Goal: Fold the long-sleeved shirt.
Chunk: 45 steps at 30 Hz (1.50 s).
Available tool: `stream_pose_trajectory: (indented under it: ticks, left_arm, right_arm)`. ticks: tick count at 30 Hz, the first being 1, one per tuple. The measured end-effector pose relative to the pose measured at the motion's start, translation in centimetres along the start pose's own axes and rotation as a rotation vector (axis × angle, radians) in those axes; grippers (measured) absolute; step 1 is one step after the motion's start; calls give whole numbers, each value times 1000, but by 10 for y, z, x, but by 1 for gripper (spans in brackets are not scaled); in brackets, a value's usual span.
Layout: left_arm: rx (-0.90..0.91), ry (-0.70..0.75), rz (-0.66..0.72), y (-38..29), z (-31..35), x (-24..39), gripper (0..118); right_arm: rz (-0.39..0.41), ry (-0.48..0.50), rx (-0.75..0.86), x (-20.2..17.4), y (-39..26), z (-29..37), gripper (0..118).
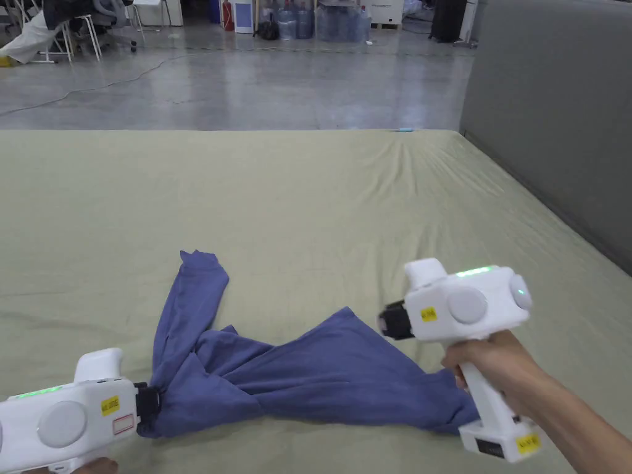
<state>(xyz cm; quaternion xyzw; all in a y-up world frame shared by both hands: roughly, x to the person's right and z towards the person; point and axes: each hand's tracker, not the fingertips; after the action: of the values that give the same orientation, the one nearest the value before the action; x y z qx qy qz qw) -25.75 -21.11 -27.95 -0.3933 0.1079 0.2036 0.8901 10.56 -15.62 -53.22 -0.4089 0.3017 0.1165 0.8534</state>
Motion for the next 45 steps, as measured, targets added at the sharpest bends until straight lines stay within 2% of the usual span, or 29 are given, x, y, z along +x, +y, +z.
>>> stream_pose_trajectory:
  ticks: [1,6,10,12,13,15,16,17,18,19,22,28,30,36,42,45]
  left_arm:
    - [8,-8,5,1,2,-1,0]
    - [18,-21,7,0,8,-1,0]
    - [16,-13,-12,2,3,0,0]
    - [13,-10,-20,2,1,1,0]
    - [13,-9,-20,1,1,1,0]
    - [15,-8,-19,3,-6,-9,0]
    - [20,-5,-23,3,-6,-9,0]
    - [26,-1,-26,2,-7,-9,0]
    - [30,0,-27,3,-7,-10,0]
    - [36,-1,-24,4,-7,-9,0]
    - [80,6,-20,13,-1,-7,0]
    - [226,-31,-53,53,42,8,0]
    - [291,-63,-71,70,63,20,0]
    - [430,-53,-134,149,117,65,0]
    - [607,-40,-246,251,188,113,0]
    - [642,-18,-264,299,224,138,0]
  right_arm:
    - [9,10,-11,-1,13,-15,90]
    - [121,-32,-161,-17,58,-99,90]
    - [124,-20,-257,-26,61,-150,89]
    - [139,-52,-319,-32,57,-165,85]
    - [149,-42,-345,-39,50,-162,75]
    - [133,-67,-311,-45,53,-153,65]
    - [141,-54,-313,-48,55,-148,45]
    - [168,-59,-305,-52,53,-141,12]
    - [203,-91,-290,-56,52,-138,0]
    - [229,-114,-282,-58,50,-133,0]
    - [217,-85,-257,-56,46,-104,0]
    - [87,-94,4,-13,70,-2,0]
    - [57,-60,51,5,84,30,0]
    - [62,-89,269,26,130,147,0]
    - [41,-153,502,18,200,255,0]
    - [-17,-147,562,20,240,291,0]
